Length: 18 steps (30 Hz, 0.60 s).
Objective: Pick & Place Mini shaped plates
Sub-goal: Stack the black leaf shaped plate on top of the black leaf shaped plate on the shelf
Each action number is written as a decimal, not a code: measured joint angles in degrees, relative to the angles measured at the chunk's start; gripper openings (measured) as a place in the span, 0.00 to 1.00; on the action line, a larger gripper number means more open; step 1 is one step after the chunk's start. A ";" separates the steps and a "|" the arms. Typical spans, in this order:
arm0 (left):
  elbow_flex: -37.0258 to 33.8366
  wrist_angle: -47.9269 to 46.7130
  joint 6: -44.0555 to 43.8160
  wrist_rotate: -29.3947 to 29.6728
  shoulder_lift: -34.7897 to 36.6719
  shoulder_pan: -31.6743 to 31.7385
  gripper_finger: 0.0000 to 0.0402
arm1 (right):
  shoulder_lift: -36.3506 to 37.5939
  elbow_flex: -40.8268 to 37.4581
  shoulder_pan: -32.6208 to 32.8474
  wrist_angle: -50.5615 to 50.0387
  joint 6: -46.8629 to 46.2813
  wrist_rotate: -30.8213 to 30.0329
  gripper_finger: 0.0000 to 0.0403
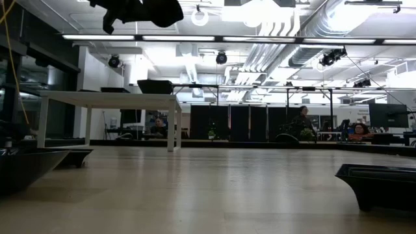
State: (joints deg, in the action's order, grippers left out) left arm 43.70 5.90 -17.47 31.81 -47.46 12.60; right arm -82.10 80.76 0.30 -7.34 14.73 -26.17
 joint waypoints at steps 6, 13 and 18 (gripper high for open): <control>2.65 -7.15 1.17 -1.70 -0.82 0.04 0.00 | -10.89 16.10 -3.74 -10.16 0.81 6.59 0.51; 4.49 -10.53 2.66 -3.12 -1.59 0.04 0.00 | -19.50 26.43 -5.41 -17.14 1.00 9.94 0.45; 4.49 -11.29 3.27 -4.20 -1.59 0.06 0.00 | -21.28 27.25 -5.59 -16.05 2.10 8.17 0.40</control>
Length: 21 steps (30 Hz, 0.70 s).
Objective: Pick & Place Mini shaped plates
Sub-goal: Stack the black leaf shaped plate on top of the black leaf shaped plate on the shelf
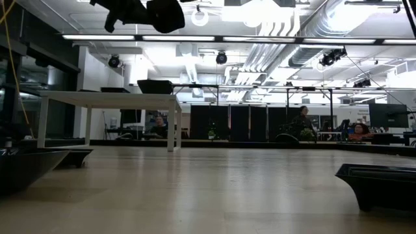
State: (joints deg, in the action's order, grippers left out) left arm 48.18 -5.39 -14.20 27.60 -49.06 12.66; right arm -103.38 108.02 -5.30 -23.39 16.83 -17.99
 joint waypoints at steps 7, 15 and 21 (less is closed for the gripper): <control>0.00 -0.80 0.48 -1.14 0.00 0.00 0.00 | -0.01 -1.01 -1.67 1.37 -0.24 -0.59 0.35; 0.00 -0.80 0.51 -1.30 0.00 0.05 0.00 | -0.37 -1.06 -2.19 1.59 -1.72 1.96 0.30; 0.00 -0.82 0.70 -1.56 0.00 0.05 0.00 | -1.33 -1.06 -2.17 2.06 -1.86 1.28 0.27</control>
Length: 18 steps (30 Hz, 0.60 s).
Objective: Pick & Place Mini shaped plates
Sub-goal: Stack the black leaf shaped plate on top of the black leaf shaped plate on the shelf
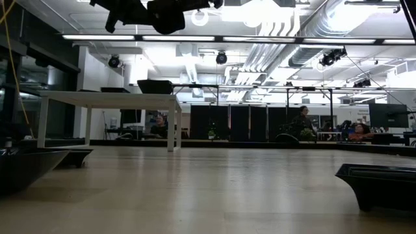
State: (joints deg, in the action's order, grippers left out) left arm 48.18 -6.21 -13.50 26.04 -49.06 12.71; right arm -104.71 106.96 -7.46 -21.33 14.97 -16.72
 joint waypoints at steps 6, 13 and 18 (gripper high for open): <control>0.00 -0.18 0.02 -0.01 0.00 0.02 0.00 | -0.51 0.01 0.00 0.20 0.04 0.21 0.21; 0.00 -0.16 0.00 0.00 0.02 0.02 0.00 | -0.20 0.00 0.02 1.52 0.47 -2.05 0.08; -0.02 -0.17 -0.02 -0.07 0.02 0.02 0.00 | -0.13 0.00 -0.02 1.93 0.49 -2.54 0.01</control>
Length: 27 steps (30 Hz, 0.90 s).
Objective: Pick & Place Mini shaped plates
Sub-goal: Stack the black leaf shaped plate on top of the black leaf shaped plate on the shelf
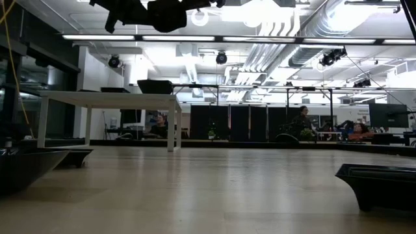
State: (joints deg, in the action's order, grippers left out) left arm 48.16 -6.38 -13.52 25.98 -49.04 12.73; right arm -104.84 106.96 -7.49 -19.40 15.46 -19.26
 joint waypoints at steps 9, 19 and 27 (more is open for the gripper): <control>-0.01 0.30 3.02 -1.68 0.01 0.00 0.02 | 0.05 0.00 0.03 -0.02 0.00 0.36 0.00; -0.02 3.27 12.10 -7.22 0.00 -0.03 0.34 | 0.00 0.00 0.20 -0.07 -0.40 1.62 0.00; -0.02 3.77 29.17 -3.83 0.98 -0.04 0.47 | 0.66 0.00 -1.24 -3.94 -6.00 0.34 0.00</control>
State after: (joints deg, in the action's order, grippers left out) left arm 48.14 -2.61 15.66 22.15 -48.06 12.69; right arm -104.18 106.96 -8.73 -23.33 9.46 -18.92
